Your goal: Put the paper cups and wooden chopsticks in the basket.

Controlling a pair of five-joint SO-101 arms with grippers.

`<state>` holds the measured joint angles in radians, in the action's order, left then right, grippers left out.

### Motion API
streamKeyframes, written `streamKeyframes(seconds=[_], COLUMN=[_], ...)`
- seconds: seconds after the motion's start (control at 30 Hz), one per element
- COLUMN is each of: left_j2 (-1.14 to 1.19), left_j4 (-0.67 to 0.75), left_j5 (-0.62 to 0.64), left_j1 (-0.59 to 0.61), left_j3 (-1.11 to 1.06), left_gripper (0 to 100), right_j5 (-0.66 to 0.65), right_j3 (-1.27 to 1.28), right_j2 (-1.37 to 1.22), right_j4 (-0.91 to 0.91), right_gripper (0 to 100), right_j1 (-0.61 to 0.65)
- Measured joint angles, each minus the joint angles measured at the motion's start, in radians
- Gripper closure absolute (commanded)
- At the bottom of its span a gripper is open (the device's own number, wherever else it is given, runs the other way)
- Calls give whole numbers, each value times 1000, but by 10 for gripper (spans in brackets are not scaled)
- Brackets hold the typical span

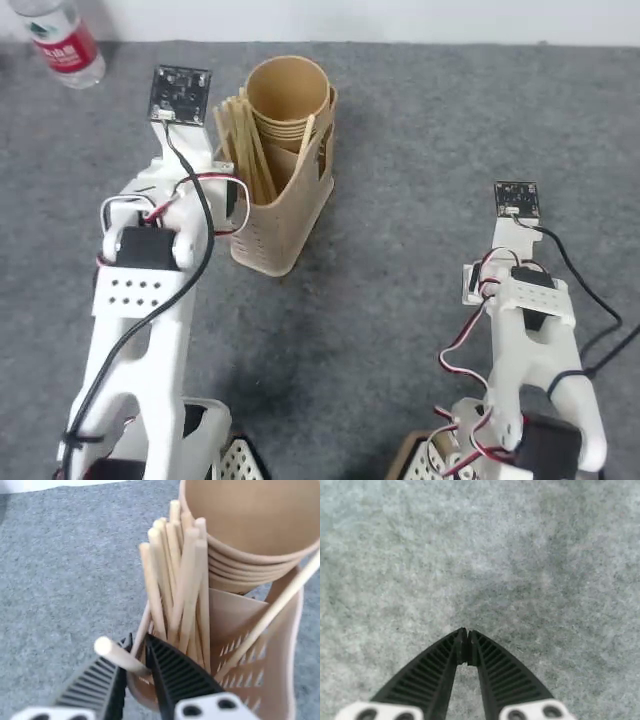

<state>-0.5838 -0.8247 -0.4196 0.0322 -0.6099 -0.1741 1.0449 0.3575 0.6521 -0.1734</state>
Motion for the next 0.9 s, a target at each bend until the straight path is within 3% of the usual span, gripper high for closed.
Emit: streamKeyframes(seconds=[0.37,0.57,0.9], left_j2=[5,9,9], left_j4=[-262,-322,-348], left_j5=[25,29,87], left_j1=[-31,-23,-18], left_j3=[229,245,313], left_gripper=[964,810,806], right_j5=[0,0,0], right_j3=[0,0,0], right_j2=[0,0,0], right_j4=[0,0,0], right_gripper=[991,991,991], right_j1=[0,0,0])
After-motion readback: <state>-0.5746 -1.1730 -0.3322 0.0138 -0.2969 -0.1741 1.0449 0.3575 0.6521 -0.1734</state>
